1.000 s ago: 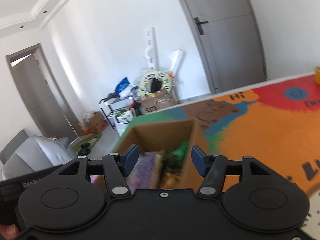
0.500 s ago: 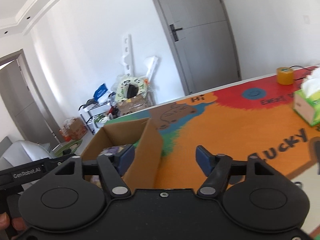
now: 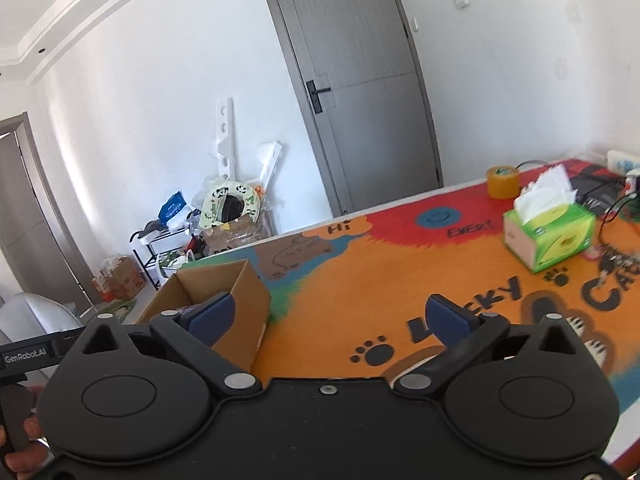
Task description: Organize snacks
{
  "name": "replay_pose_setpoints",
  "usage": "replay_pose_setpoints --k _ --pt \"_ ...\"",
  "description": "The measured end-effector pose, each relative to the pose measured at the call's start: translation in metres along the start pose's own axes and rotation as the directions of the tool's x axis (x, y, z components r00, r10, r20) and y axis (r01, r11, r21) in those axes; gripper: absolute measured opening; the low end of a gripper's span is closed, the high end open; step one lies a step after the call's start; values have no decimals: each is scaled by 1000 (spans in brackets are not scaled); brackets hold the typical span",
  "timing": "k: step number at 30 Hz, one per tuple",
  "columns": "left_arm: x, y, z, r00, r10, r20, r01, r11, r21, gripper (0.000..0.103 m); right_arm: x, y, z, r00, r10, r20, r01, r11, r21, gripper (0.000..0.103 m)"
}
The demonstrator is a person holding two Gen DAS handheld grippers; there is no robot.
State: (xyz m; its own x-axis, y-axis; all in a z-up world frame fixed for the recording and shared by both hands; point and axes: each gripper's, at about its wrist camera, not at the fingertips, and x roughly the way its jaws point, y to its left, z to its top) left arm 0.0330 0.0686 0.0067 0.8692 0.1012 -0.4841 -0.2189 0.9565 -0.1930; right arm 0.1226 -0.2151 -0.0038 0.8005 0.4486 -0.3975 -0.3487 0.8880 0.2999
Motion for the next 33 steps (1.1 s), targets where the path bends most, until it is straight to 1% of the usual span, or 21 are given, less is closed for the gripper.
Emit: replay_pose_setpoints --k 2,5,9,12,14,16,18,22,24,33 --pt "-7 2 0 1000 2 3 -2 1000 5 102 -7 -1 2 1000 4 -5 -4 1000 -12 103" --pt "-18 2 1 1000 26 17 -26 1000 3 102 -18 -4 2 1000 26 -4 -26 1000 -10 103" --pt "-26 -3 5 999 33 25 -34 999 29 103 -29 -8 -2 1000 30 -8 -30 999 -14 103" --pt "-32 -8 3 1000 7 14 -8 999 51 103 -34 -11 -4 1000 16 -16 -17 1000 -10 103" --pt "-35 -10 -1 1000 3 8 -4 998 65 103 -36 -15 -1 999 31 -29 -30 999 18 103" --pt "-37 -11 -5 1000 -5 -8 5 997 73 103 -41 -16 1 999 38 -21 -37 999 35 103" --pt "-38 -11 -8 1000 -15 -19 16 997 81 103 -44 -15 2 1000 22 -14 -21 999 39 103" --pt "-38 -10 -9 999 -19 -36 21 996 81 103 -47 -7 2 1000 -6 -21 6 1000 6 103" --pt "-39 -9 -9 999 -14 -36 17 996 82 103 -47 -4 1 1000 -3 -20 3 1000 -13 103" --pt "-34 -3 -12 999 3 -52 0 997 72 103 -38 3 -5 997 19 -75 -21 999 -37 103"
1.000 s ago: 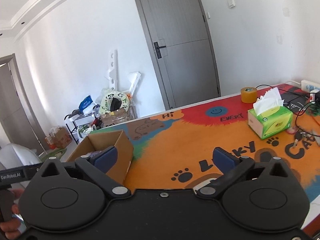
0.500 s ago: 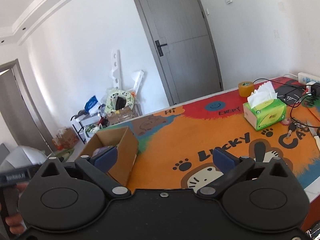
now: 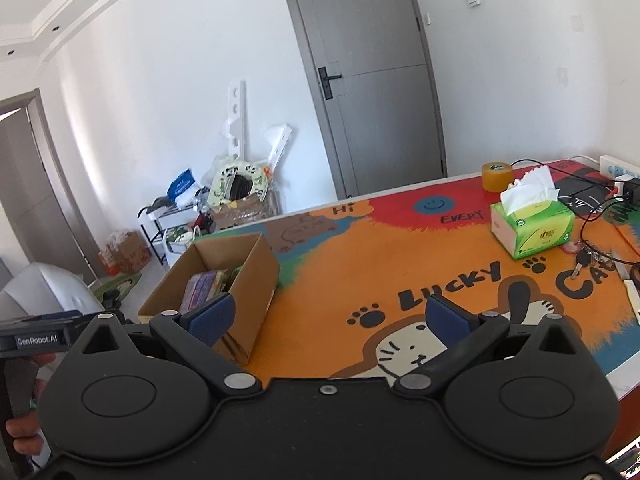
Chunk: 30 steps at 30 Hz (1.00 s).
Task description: Organize snacks
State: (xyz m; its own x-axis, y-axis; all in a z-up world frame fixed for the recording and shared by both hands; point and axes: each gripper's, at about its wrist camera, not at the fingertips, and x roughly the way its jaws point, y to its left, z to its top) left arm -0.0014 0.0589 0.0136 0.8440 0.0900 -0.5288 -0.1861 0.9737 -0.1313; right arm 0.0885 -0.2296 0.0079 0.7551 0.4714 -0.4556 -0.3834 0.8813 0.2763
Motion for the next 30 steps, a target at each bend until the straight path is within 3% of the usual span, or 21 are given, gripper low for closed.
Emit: replay_pose_setpoints --k 30 --pt "-6 8 3 1000 18 8 -18 1000 -8 103 7 28 -7 999 17 -45 -20 996 -87 103"
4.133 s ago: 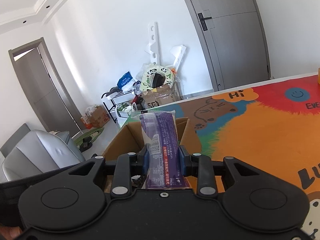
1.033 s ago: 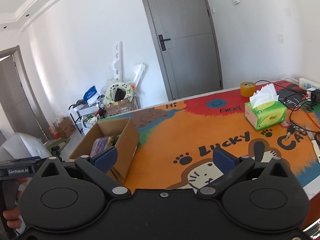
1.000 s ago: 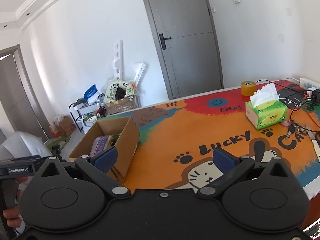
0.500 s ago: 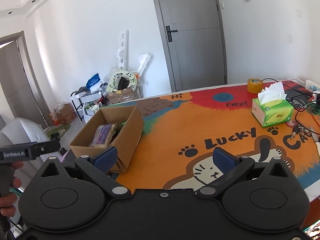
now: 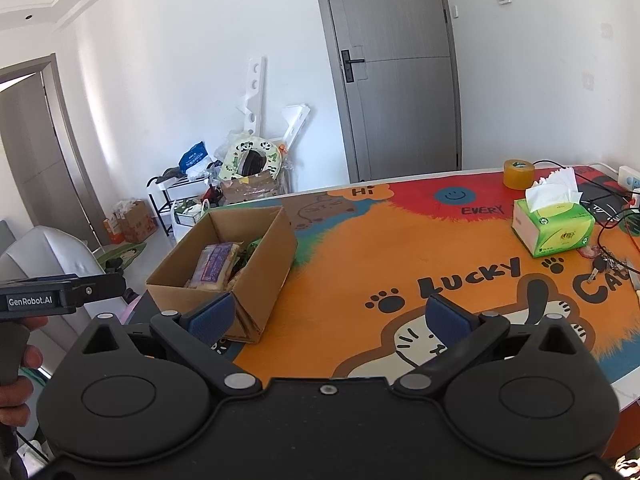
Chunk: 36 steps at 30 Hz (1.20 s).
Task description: Organize snacks
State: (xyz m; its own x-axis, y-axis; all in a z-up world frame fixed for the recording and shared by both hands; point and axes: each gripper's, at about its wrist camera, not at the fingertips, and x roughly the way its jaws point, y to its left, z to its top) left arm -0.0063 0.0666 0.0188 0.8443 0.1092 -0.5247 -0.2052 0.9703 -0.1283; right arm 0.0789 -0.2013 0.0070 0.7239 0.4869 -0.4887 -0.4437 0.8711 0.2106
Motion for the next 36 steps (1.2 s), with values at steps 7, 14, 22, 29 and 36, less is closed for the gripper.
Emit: replay_pose_setpoints --k 7,14,22,29,36 --pt "-2 2 1 1000 7 7 -7 1000 -5 103 -1 1 0 1000 -3 7 4 1000 -3 103" --pt "-1 1 0 1000 7 3 -7 1000 -2 103 0 2 1 1000 -3 5 3 1000 -5 103" --pt "1 0 0 1000 8 1 -8 1000 2 103 1 0 0 1000 0 8 0 1000 0 103" --pt "4 -1 -2 1000 9 -7 -9 1000 5 103 0 -1 1 1000 -1 9 1 1000 -1 103" --pt "5 -4 -2 1000 3 -10 -3 1000 10 103 -1 -2 1 1000 -6 8 6 1000 2 103"
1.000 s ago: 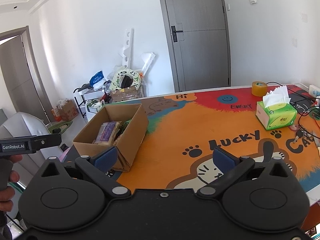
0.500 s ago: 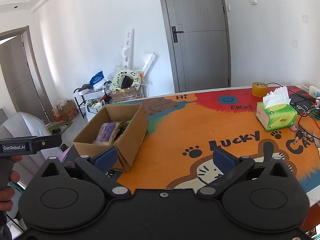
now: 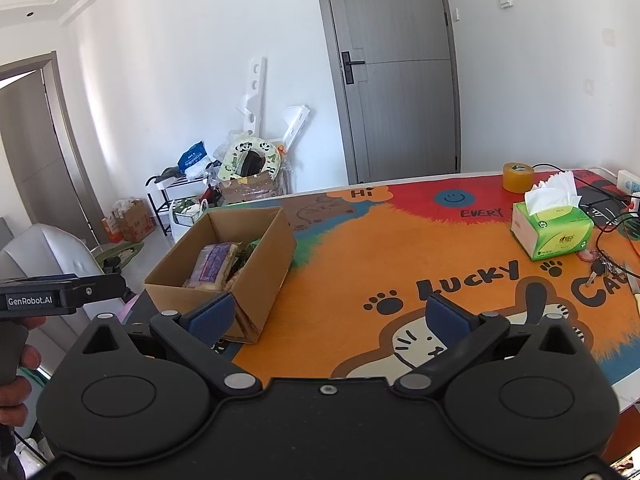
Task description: Organize snacks
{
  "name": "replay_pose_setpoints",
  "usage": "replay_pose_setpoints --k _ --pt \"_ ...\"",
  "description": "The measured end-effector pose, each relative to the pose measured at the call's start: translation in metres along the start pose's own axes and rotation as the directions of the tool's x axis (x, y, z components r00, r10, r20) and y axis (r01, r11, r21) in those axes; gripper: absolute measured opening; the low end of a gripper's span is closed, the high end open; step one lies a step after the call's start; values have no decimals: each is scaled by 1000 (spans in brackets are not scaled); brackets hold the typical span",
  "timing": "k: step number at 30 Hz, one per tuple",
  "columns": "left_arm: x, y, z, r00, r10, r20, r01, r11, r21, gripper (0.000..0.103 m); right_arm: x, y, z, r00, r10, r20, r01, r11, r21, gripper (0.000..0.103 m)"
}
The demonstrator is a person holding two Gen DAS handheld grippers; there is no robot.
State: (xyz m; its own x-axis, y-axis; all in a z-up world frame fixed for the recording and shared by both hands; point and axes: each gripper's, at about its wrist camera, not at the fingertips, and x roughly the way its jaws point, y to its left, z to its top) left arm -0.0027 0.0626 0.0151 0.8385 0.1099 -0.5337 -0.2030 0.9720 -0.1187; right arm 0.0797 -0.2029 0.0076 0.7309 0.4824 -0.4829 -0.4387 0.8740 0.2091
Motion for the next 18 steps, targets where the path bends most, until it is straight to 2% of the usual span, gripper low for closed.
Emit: replay_pose_setpoints --k 9,18 --pt "3 -11 -4 1000 -17 -13 17 1000 26 103 -2 -5 -1 1000 -9 5 9 1000 14 103" --pt "-2 -11 -5 999 -33 8 33 999 22 103 -2 -6 -1 1000 -9 4 9 1000 13 103"
